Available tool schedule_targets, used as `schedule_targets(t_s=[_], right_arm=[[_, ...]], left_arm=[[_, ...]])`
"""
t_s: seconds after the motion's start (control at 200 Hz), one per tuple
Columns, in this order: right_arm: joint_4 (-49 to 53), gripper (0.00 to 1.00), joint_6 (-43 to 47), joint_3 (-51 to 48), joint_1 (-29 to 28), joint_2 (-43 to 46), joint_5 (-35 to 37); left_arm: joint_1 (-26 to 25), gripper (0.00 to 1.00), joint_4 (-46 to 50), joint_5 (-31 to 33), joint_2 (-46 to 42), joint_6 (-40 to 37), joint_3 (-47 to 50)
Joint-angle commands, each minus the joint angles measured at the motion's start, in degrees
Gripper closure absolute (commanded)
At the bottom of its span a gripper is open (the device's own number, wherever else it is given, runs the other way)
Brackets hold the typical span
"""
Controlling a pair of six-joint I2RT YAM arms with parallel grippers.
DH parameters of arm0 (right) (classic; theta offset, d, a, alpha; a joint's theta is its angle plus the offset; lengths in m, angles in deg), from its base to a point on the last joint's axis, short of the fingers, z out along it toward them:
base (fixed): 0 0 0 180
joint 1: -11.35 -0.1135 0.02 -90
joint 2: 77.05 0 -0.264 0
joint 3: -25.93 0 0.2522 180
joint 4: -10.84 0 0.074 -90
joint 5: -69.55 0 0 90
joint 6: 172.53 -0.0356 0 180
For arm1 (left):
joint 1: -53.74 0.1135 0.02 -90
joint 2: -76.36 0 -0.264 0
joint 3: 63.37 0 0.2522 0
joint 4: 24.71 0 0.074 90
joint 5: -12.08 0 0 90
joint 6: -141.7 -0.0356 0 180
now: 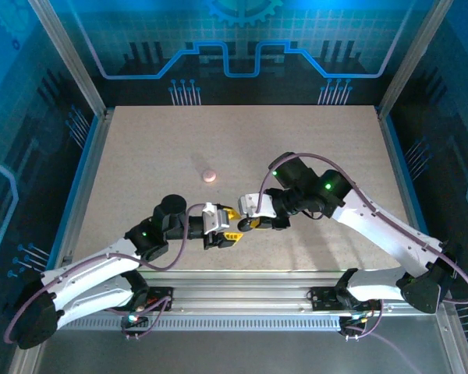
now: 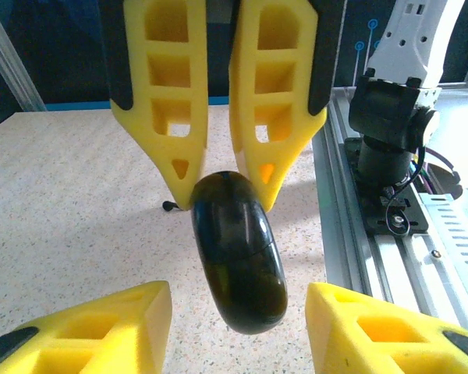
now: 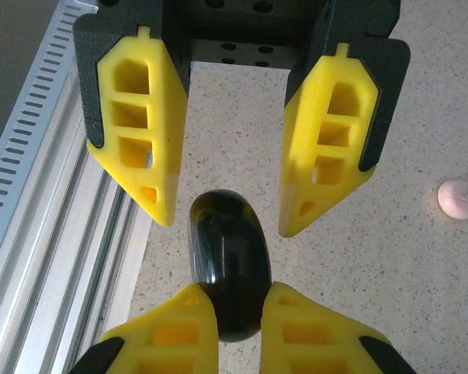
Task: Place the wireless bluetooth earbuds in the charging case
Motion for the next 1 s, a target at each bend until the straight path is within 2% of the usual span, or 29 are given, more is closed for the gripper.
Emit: schedule_targets(t_s=[0.0,0.15,0.255,0.46,0.865,0.935,0.996], right_arm=[[-0.4,0.87,0.3,1.7,-1.2,-0.1,-1.0],[-0.7,0.87,0.2,2.1,-1.7,-0.7,-0.8],[-1.2,0.87,0.2,2.1,-2.0,-1.0,-1.1],[-1.6,0.87,0.1,2.3,-2.2,-1.7,-0.9],[-2.1,0.87,-0.4,2.3,-2.5,-0.7,-0.1],[-2.6,0.86,-0.9,1.9,-2.5,-0.3,0.2],[-4.0,0.77,-1.7,0.9,-2.5,0.1,1.4]], left_arm=[[0.3,0.52,-0.1,-2.5,0.7,-0.3,-2.0],[0.3,0.56,-0.4,-3.1,1.2,0.2,-2.4],[0.3,0.63,-0.6,-3.1,1.3,0.3,-2.5],[0.3,0.64,-2.3,-3.6,1.6,1.6,-2.0],[0.4,0.85,0.4,-3.3,1.0,-0.4,-2.6],[0.3,0.86,0.1,-3.3,0.8,-0.4,-2.5],[0.4,0.86,-0.1,-3.4,0.6,-0.4,-2.5]])
